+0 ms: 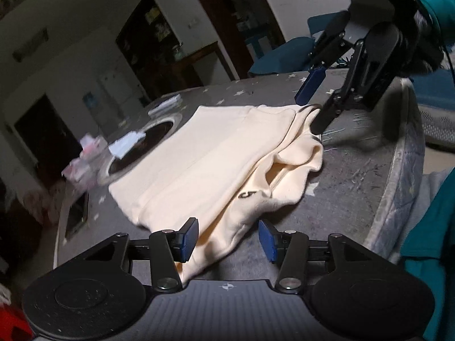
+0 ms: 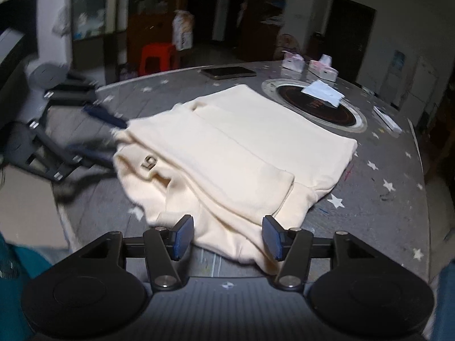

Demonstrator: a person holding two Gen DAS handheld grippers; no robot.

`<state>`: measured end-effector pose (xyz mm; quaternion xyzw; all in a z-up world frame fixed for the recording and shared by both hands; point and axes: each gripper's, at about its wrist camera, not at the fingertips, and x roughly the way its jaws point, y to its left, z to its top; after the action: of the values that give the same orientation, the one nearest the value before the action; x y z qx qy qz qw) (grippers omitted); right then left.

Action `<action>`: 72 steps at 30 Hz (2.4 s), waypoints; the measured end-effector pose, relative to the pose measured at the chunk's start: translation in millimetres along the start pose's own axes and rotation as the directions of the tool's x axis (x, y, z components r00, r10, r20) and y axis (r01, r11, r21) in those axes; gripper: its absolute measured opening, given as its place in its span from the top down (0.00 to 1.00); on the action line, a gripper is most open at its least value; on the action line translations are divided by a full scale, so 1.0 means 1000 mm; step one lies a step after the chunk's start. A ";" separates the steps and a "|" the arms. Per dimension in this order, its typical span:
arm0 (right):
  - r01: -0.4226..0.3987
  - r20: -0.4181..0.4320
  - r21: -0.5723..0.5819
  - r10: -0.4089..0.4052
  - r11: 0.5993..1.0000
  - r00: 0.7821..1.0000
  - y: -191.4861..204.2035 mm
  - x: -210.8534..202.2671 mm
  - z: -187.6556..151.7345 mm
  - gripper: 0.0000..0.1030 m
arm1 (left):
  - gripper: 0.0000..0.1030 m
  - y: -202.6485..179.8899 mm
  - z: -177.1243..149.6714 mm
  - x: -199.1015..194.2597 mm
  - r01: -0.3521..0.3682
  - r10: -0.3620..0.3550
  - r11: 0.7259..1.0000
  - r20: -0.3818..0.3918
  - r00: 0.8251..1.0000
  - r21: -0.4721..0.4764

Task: Fold clothes
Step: 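Grasp the hem with the left tool while the right tool grasps the hem too, then lift the hem with both tools and fold it toward the collar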

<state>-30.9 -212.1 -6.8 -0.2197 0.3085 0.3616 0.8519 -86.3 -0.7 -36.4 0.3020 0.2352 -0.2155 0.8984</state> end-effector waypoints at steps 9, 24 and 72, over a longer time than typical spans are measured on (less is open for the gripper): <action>0.006 -0.016 -0.183 -0.009 0.983 1.000 0.018 0.002 -0.006 0.30 | 0.90 0.019 0.011 0.011 0.016 -0.011 0.996 0.055 0.998 -0.091; -0.043 0.038 -0.071 0.046 0.997 0.998 -0.001 0.036 0.006 0.80 | 0.87 0.055 0.017 0.026 0.073 -0.062 0.956 0.049 0.997 -0.285; -0.049 0.146 0.020 0.045 0.999 0.988 -0.016 -0.053 0.044 0.95 | 0.95 0.069 0.052 -0.018 0.071 -0.051 0.975 0.098 0.994 -0.212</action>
<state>-31.3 -221.4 63.2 -0.1756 0.2550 0.3930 0.8658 -48.6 20.0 40.8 0.1853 0.2248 -0.2299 0.9286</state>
